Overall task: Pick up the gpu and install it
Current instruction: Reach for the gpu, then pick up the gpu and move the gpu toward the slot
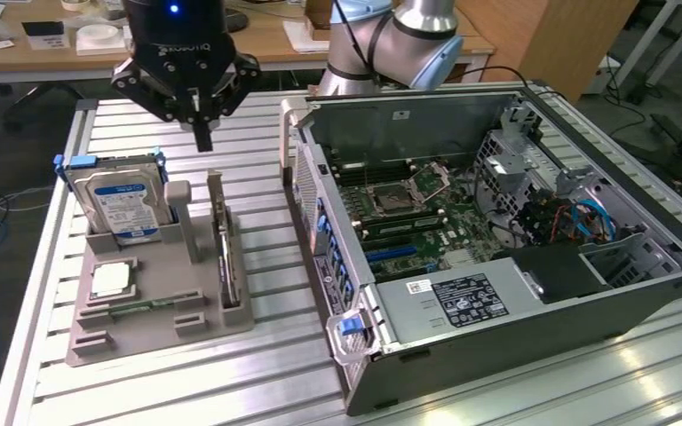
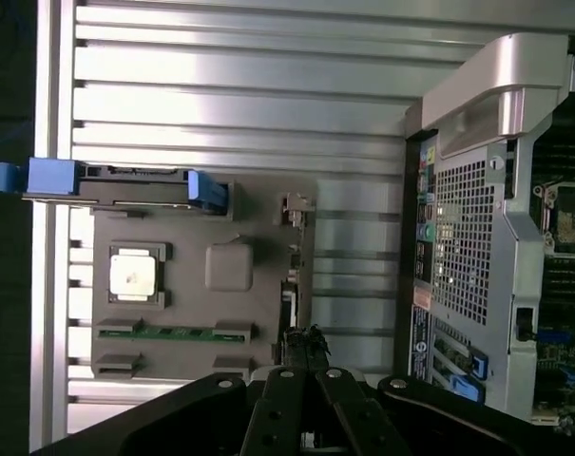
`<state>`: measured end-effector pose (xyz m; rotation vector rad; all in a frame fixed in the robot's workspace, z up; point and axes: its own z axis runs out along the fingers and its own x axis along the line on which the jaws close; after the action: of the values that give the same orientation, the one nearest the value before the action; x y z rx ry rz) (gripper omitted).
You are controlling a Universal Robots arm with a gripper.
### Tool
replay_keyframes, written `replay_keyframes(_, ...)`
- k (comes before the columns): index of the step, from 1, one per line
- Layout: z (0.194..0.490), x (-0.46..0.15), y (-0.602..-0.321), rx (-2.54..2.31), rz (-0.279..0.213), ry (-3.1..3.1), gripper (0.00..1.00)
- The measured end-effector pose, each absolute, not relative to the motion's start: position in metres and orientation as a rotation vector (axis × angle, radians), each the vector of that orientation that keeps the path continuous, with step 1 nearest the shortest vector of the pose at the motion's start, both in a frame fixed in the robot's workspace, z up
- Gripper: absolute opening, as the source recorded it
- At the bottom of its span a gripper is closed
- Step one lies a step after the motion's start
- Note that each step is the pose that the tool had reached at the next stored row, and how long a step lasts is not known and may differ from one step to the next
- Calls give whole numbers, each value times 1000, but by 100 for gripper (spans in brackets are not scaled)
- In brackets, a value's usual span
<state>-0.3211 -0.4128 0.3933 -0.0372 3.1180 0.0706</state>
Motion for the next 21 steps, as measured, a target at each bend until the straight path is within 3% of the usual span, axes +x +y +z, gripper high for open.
replay_keyframes(21, 393, -333, -417, -37, 71, 3118, 11)
